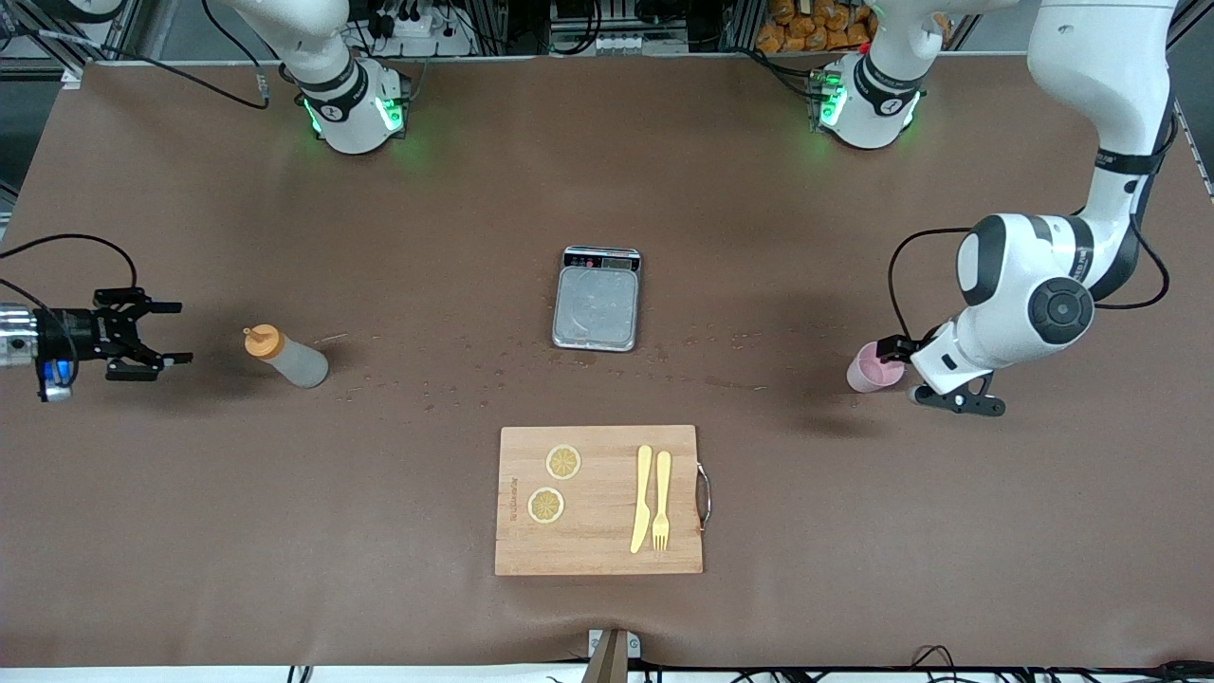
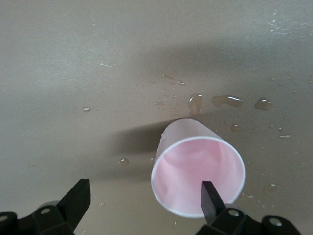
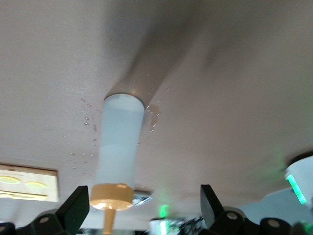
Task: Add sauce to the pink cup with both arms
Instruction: 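Grasp the pink cup with the left gripper while the right gripper grasps the bottle, then carry the pink cup with the left gripper onto the silver scale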
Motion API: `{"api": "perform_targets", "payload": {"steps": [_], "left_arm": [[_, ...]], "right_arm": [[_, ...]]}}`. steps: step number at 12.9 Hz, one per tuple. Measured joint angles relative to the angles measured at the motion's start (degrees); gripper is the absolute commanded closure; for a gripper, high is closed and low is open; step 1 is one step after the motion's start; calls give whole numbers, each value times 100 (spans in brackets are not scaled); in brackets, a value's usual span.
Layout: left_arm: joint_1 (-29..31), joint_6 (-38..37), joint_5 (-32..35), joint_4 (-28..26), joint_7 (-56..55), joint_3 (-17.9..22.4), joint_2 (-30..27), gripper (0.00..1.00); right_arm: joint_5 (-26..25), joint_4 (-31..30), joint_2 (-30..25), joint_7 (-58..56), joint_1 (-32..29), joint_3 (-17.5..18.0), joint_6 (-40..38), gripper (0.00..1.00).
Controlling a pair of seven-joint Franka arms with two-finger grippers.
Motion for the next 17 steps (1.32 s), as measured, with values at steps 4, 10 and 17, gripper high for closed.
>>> {"api": "perform_targets", "payload": {"steps": [4, 10, 17], "left_arm": [[-36, 69, 0, 27, 92, -14, 220, 100], [-37, 66, 0, 82, 152, -28, 234, 100], [-30, -241, 0, 513, 152, -32, -206, 100]], "right_arm": [[492, 3, 534, 448, -71, -2, 1, 0], [986, 8, 1128, 454, -249, -3, -3, 0], [1412, 10, 1481, 461, -208, 95, -7, 0]]}}
